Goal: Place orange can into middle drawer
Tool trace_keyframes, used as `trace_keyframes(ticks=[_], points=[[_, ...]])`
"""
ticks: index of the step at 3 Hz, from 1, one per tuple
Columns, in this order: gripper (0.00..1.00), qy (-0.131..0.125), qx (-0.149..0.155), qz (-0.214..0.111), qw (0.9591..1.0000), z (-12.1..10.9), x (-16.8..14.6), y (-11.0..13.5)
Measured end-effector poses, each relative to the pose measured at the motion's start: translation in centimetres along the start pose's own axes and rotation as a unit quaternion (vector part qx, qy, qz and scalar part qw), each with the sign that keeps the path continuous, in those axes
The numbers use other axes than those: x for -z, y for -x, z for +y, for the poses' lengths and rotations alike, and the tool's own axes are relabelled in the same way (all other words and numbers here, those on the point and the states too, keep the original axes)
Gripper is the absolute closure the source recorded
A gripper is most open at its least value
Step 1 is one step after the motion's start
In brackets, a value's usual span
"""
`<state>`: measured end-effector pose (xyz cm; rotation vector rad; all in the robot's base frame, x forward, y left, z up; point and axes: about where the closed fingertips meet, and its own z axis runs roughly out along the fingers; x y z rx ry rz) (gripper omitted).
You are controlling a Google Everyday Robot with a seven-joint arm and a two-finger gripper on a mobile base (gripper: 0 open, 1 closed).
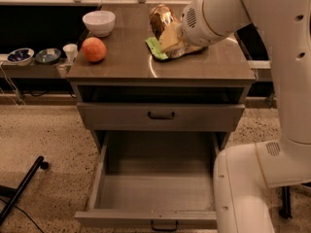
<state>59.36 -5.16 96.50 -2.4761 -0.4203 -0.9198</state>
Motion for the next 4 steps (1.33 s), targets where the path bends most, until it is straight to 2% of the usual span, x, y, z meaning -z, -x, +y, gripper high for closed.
trace_keyframes(ticks=[1, 2, 3, 4], points=[[1.00, 0.010, 0.019, -0.041, 0.9989, -0.9, 2.0, 3.2], [1.00, 0.008, 0.045, -0.120, 0.9917, -1.7, 0.0, 8.5], [1.00, 0.000, 0.043, -0.110, 0.9930, -2.1, -0.4, 8.0], [1.00, 0.049, 0.088, -0.164, 0.9813, 2.2, -3.7, 13.4]])
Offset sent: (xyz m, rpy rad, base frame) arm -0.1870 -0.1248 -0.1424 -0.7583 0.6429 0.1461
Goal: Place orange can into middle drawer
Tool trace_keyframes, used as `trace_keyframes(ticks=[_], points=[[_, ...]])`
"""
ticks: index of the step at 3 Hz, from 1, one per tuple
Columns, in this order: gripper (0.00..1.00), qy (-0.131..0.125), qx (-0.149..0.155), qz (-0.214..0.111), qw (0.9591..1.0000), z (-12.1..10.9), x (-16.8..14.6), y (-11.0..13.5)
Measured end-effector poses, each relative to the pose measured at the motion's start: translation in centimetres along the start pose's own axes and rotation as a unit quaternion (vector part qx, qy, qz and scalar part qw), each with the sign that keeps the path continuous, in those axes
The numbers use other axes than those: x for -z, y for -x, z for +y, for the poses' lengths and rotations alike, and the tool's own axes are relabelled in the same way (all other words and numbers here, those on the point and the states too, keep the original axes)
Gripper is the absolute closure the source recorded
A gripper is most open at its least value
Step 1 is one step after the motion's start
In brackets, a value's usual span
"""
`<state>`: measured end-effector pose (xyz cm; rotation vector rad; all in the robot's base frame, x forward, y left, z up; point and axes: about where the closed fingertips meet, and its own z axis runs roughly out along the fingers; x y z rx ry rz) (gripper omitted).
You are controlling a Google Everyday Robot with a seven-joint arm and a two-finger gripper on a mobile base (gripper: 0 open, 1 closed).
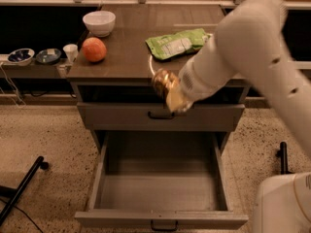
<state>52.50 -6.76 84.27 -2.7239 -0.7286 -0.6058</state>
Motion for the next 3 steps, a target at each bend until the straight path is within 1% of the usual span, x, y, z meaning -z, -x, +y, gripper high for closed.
trace_keyframes(ticks=[1, 2, 3], points=[[1.00, 0.028, 0.104, -0.097, 0.9894, 1.6, -8.2, 9.5], [1.00, 0.067, 0.257, -0.181, 0.9471, 1.4, -13.5, 19.0], [1.00, 0.056, 0.292, -0.177, 0.9383, -0.8, -14.8, 19.3]])
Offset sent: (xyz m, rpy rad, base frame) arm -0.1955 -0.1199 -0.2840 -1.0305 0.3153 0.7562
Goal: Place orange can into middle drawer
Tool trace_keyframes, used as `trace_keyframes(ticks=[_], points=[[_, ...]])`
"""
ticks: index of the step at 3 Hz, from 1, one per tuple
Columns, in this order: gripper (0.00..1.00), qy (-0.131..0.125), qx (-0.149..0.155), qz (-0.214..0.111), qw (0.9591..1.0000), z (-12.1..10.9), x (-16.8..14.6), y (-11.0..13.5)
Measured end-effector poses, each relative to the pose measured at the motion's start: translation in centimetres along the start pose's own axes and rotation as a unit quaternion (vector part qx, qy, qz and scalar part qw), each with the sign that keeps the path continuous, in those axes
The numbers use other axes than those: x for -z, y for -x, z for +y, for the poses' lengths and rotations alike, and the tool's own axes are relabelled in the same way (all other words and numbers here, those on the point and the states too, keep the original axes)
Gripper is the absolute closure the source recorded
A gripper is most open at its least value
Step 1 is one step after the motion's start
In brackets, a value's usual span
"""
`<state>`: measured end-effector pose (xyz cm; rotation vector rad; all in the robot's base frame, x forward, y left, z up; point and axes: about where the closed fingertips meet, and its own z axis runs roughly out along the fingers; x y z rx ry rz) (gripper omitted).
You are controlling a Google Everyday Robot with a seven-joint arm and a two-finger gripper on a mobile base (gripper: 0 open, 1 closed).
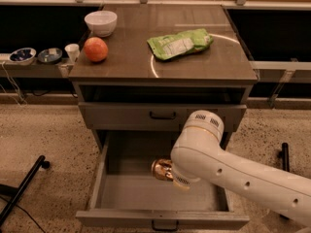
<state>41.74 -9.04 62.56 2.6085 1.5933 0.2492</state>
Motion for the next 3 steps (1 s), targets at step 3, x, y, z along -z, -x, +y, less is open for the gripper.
trace_keyframes(ticks=[3], points=[[1.00, -0.076, -0.057, -0.038, 0.9948, 2.6, -18.7, -1.5]])
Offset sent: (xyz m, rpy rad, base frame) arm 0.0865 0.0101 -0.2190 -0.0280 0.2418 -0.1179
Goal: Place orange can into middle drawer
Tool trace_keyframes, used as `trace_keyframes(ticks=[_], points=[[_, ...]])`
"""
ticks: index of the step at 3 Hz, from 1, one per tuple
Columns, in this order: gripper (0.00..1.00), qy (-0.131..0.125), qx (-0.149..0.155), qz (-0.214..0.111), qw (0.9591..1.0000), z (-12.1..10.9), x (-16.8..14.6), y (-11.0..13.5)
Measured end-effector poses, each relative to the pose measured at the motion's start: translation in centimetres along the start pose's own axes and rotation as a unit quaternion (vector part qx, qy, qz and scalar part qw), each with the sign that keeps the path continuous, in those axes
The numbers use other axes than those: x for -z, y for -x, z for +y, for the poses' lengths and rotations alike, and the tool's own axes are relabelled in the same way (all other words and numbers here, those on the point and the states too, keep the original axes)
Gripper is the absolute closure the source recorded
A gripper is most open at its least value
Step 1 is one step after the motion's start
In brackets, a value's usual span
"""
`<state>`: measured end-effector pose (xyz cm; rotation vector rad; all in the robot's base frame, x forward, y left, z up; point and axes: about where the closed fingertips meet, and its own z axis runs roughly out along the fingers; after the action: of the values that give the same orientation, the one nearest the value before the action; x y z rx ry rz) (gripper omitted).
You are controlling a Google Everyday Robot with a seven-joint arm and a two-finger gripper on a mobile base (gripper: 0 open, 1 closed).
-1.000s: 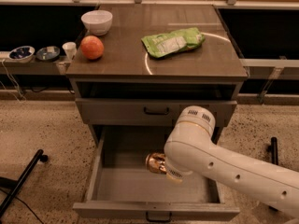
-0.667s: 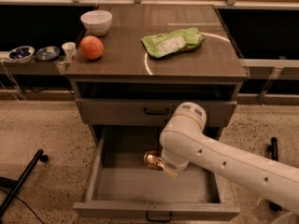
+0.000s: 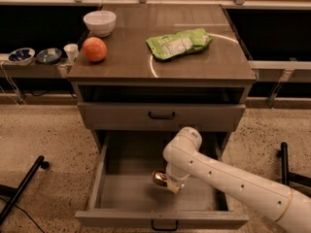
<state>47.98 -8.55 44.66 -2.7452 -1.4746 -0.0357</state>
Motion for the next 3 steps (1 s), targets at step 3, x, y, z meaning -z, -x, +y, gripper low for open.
trace_keyframes(ticks=[3], points=[[0.60, -0.034, -0.080, 0.053, 0.9948, 0.4, -5.3, -2.5]])
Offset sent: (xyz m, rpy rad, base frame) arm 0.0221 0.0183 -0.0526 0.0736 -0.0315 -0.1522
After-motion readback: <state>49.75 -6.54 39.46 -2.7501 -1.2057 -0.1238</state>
